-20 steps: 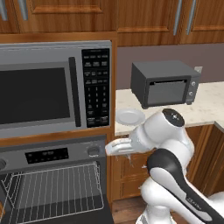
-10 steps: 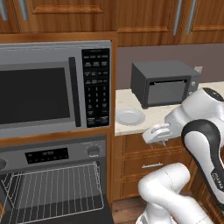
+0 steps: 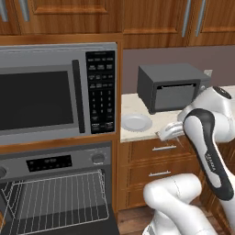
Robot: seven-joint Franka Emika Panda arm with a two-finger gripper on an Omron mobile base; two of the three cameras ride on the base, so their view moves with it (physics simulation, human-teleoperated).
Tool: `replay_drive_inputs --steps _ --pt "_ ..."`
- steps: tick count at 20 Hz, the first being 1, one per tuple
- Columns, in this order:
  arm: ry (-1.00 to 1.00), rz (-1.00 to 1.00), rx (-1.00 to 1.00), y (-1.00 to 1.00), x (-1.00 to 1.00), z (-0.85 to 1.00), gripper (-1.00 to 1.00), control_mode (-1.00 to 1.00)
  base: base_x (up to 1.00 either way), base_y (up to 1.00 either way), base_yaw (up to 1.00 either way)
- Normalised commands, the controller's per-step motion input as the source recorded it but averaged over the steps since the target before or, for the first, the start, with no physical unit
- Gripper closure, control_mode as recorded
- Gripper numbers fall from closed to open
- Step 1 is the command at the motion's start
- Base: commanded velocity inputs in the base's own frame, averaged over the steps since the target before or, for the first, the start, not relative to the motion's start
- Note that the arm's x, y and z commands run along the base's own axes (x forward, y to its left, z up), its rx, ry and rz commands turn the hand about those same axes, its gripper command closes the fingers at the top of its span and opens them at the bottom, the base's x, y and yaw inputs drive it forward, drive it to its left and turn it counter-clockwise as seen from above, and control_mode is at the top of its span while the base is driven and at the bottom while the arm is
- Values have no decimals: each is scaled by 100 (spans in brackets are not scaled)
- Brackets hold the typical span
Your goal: Take the fish from the oven and place it on the plate on the counter.
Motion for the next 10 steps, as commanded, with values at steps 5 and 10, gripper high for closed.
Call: replay_drive_inputs --steps 5,10 --pt "2 0 -9 -2 99 -4 100 -100 0 0 0" --pt "9 0 -3 -17 89 -13 100 -100 0 0 0"
